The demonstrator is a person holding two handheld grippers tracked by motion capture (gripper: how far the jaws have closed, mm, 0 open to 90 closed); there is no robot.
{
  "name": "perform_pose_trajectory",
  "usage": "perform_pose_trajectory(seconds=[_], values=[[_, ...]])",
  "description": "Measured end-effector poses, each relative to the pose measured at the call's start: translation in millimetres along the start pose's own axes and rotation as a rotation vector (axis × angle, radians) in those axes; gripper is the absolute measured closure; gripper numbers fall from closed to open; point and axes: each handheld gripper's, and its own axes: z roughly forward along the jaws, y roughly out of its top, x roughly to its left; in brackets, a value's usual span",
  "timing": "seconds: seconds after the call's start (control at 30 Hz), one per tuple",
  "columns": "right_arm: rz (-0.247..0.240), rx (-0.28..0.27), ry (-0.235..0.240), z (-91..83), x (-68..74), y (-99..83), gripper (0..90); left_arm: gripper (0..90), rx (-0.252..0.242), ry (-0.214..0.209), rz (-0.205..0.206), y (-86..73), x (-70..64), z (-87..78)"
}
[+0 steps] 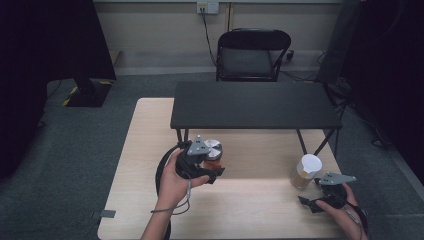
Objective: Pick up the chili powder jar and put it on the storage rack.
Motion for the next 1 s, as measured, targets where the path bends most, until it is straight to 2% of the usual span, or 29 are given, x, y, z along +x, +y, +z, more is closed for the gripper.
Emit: perform_pose_trajectory(seconds=[0.3,0.5,0.8,1.0], values=[[0.0,0.0,0.0,0.0,0.0,0.0,0.0,30.8,0.009,0.001,0.003,17.5,2.2,-0.3],[0.0,0.0,0.0,0.0,0.0,0.0,0.0,30.8,0.021,-0.002,0.017,36.0,3.7,0.6],[0.0,0.0,0.0,0.0,0.0,0.0,0.0,30.8,0.013,0.003,0.01,53.5,8.2,-4.4],[0.0,0.0,0.0,0.0,0.0,0.0,0.0,30.8,0.014,0.008,0.013,71.6,10.6,-7.5]])
